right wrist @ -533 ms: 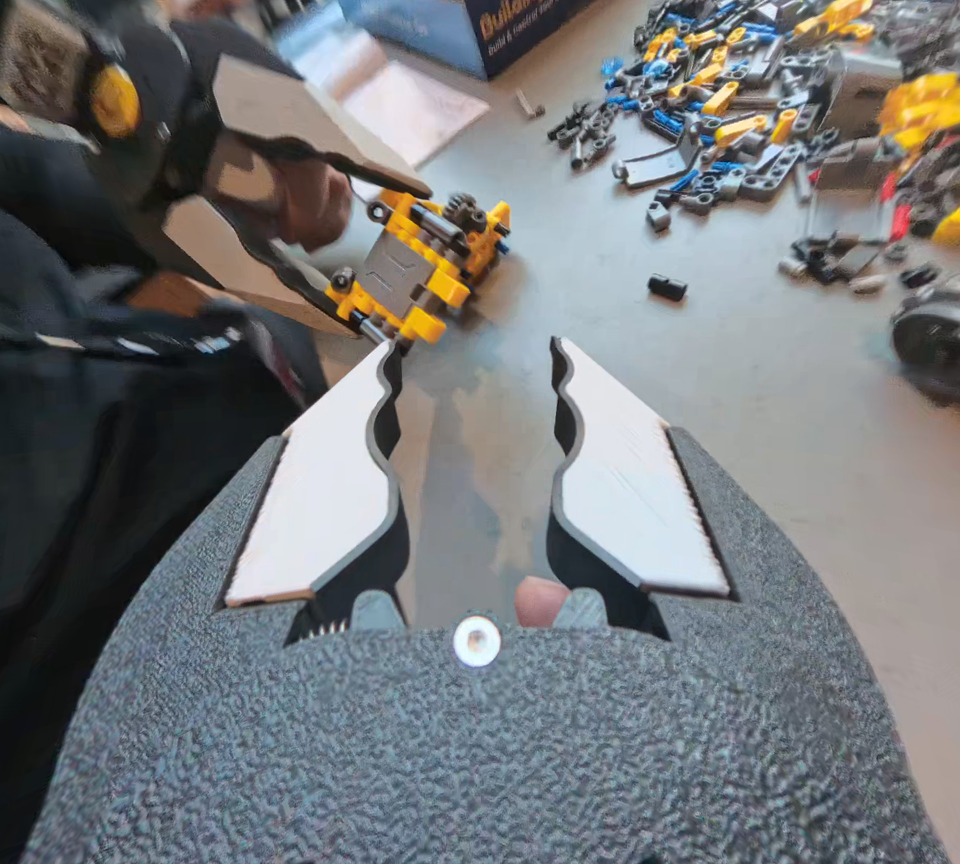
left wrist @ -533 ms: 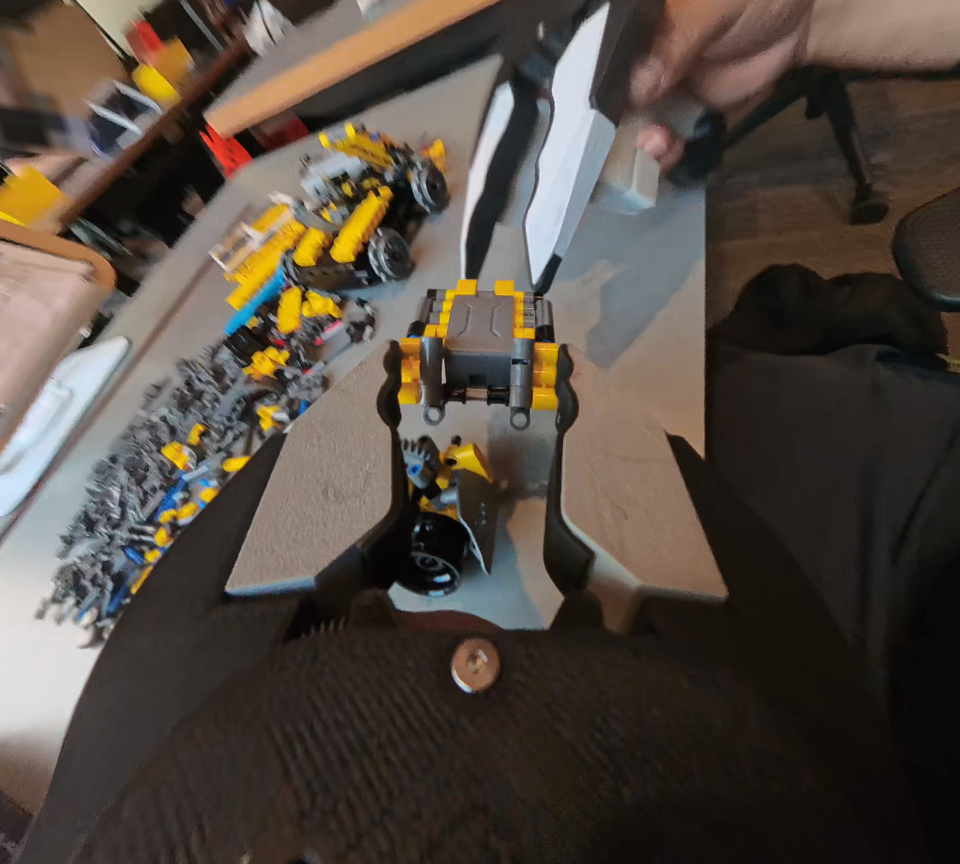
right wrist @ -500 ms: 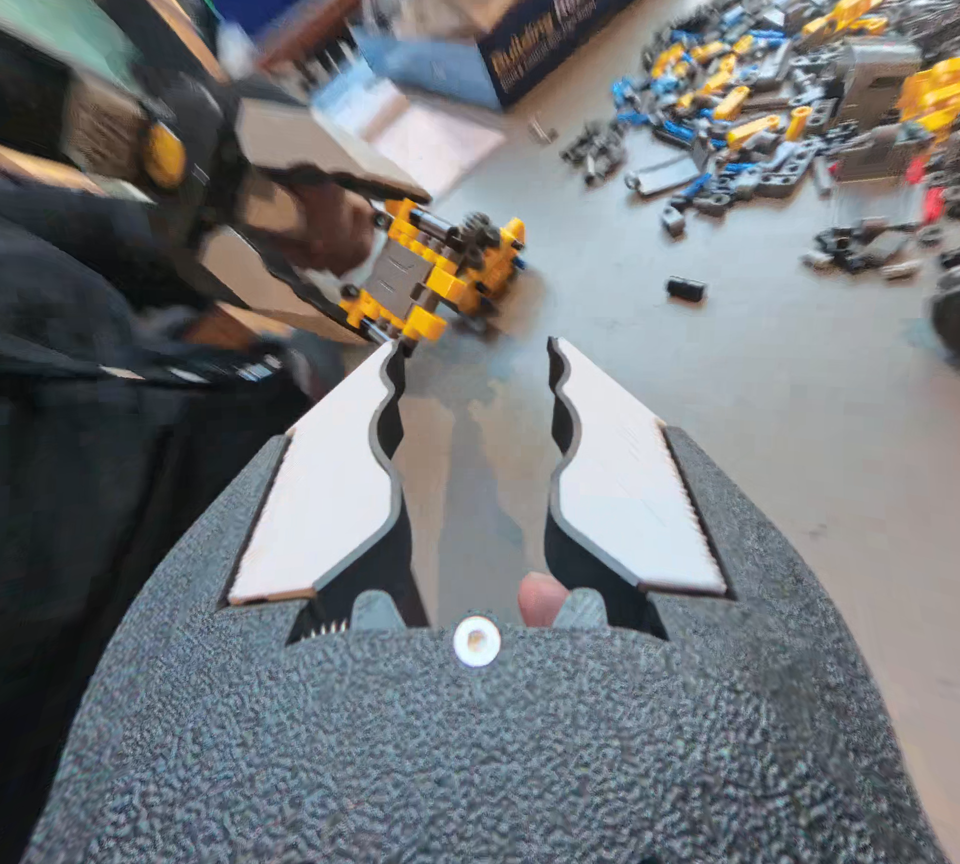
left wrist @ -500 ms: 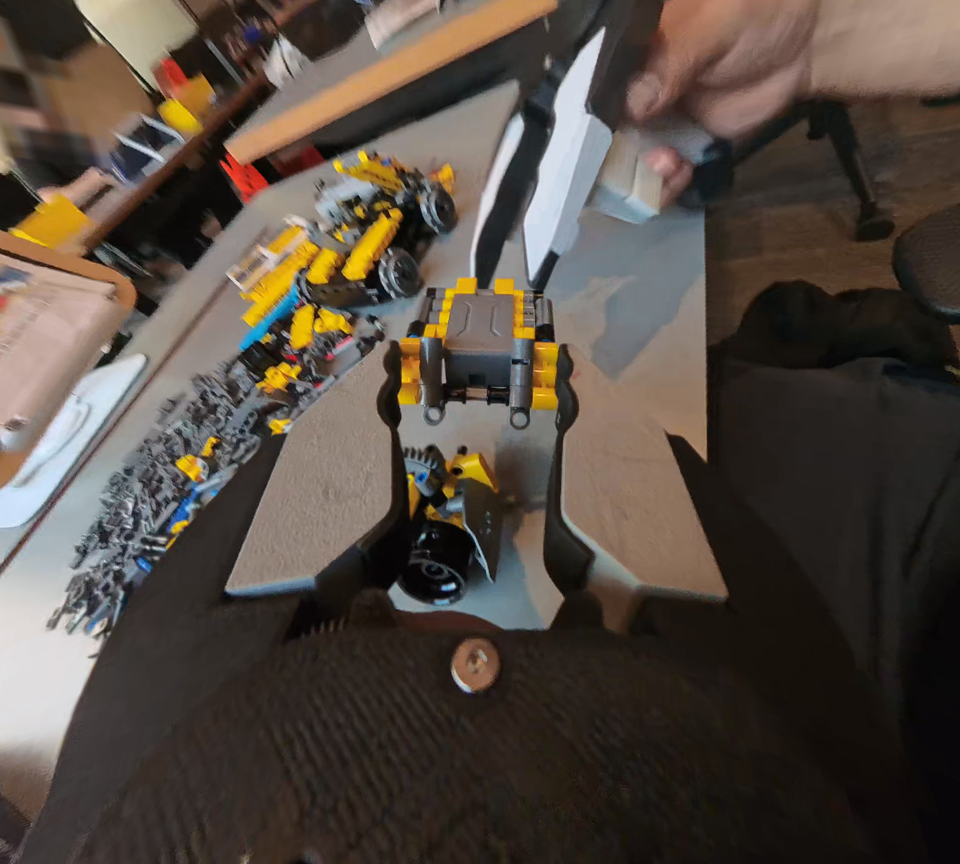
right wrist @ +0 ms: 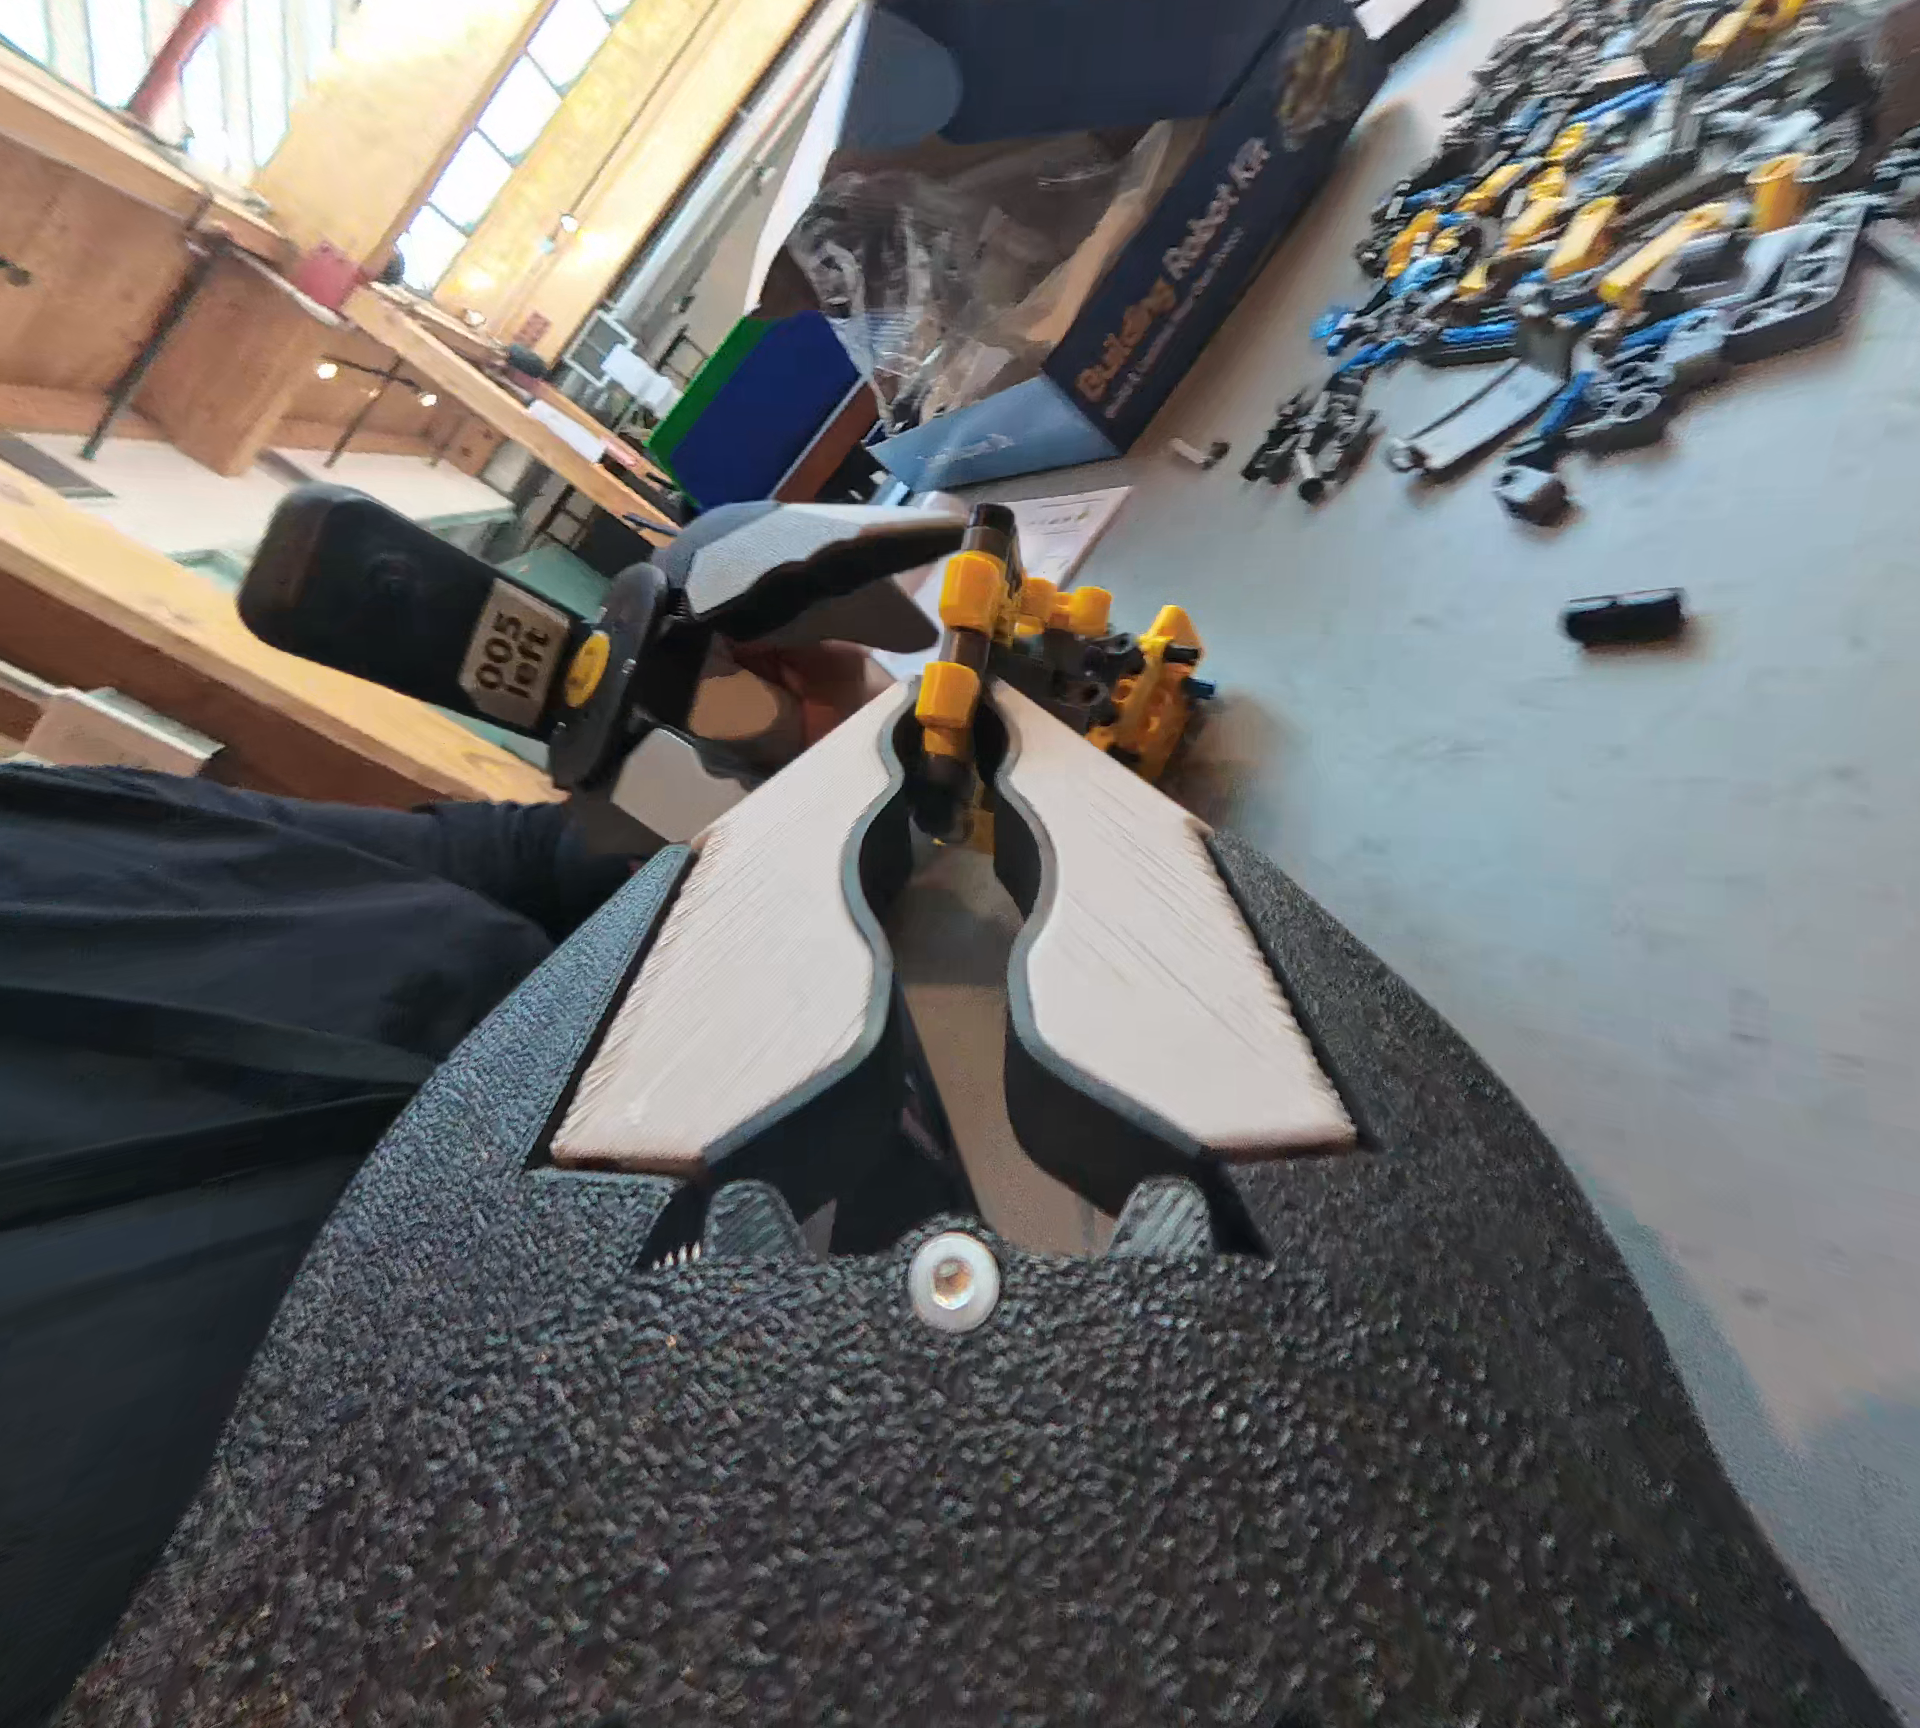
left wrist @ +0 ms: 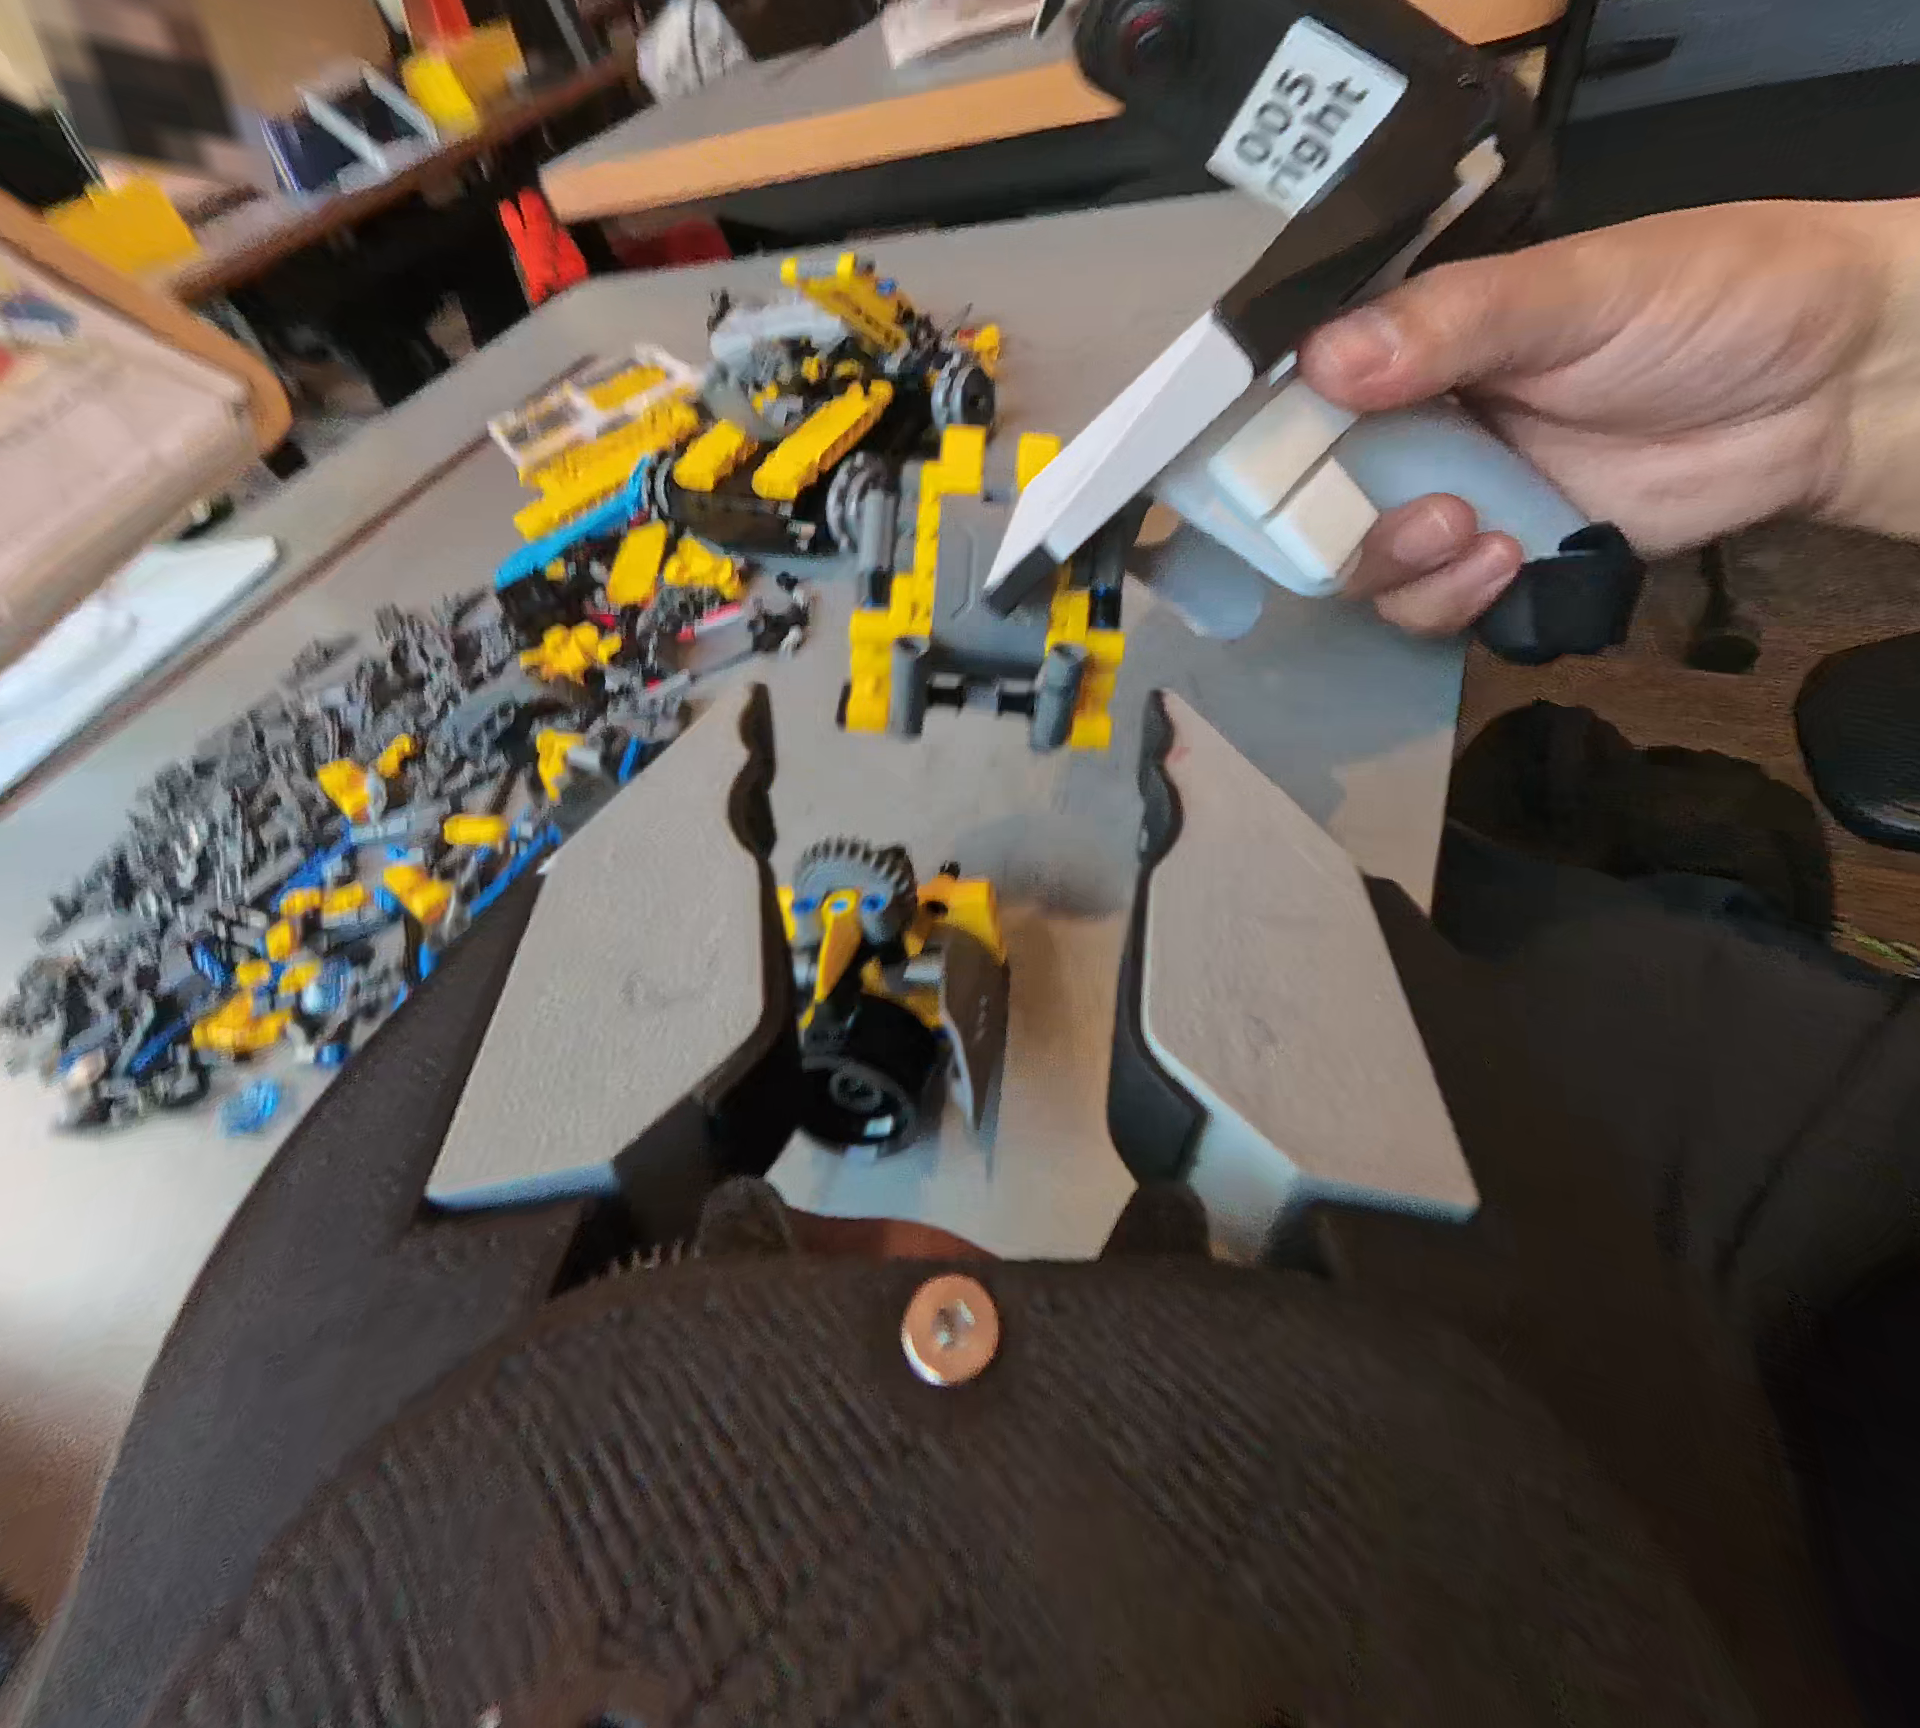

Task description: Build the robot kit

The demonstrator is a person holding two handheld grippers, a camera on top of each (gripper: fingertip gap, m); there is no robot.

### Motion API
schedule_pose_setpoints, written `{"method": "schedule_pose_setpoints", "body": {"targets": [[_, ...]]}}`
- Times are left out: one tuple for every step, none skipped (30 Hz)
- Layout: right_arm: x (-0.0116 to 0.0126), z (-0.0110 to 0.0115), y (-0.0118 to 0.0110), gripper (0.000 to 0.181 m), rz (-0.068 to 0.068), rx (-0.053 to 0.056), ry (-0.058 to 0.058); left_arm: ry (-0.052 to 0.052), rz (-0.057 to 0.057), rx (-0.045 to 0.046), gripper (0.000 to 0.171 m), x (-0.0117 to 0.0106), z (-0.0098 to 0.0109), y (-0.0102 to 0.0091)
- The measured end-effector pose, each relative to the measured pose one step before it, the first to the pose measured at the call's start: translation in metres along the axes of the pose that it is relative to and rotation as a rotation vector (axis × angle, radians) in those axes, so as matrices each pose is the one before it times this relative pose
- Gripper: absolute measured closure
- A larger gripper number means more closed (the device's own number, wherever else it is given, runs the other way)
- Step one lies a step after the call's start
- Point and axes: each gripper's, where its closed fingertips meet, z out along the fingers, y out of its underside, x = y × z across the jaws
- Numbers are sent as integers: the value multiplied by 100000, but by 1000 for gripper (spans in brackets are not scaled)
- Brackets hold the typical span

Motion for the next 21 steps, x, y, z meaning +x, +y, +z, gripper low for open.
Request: {"method": "schedule_pose_setpoints", "body": {"targets": [[823,-289,-335,174,717,142,3439,875,-4142,-3712,100,-544,-403,455],[979,-212,-318,174,70,-125,4912,1524,-4060,-3449,99,-493,-373,588],[1048,-56,-29,174,-329,-1977,5675,1569,-3195,-3811,98,-473,-258,793],[895,133,159,175,-824,-3266,5089,1033,-1774,-4042,99,-529,-108,905],[580,290,137,174,-1015,-2791,3579,970,-489,-3919,100,-441,75,931],[231,400,83,175,-592,-2153,1879,1317,-252,-4845,99,-302,248,984],[10,489,126,175,-65,-2322,746,1121,-249,-4513,98,-218,329,820],[-7,487,86,175,30,-1709,676,1016,34,-3038,97,-121,326,540],[-37,453,95,175,186,-1426,481,1001,140,-2457,98,-67,311,404],[-16,384,50,175,194,-911,525,683,86,-1998,99,-38,279,294],[7,307,-13,175,-186,-100,714,1052,166,-1261,100,83,218,162],[16,243,3,175,-119,0,566,1577,258,-995,104,224,188,112],[-1,196,8,175,65,80,242,1361,372,-1021,109,224,185,124],[-32,166,27,175,321,102,-30,375,451,-1344,110,90,189,144],[-40,145,66,175,410,-26,-154,-157,618,-1084,112,15,151,97],[-34,115,89,175,281,-64,-56,-143,562,-421,112,7,83,9],[-14,74,89,175,381,30,41,38,331,-69,113,19,34,-1],[6,47,70,175,607,244,-99,75,37,41,113,0,-1,-2],[14,-29,-14,175,975,874,-377,-111,-210,7,113,-17,-7,7],[-30,-50,7,175,1470,732,-1066,-540,-276,-59,113,-41,-28,40],[-58,-46,85,175,1671,236,-1444,-883,-289,-50,113,-50,-52,43]]}}
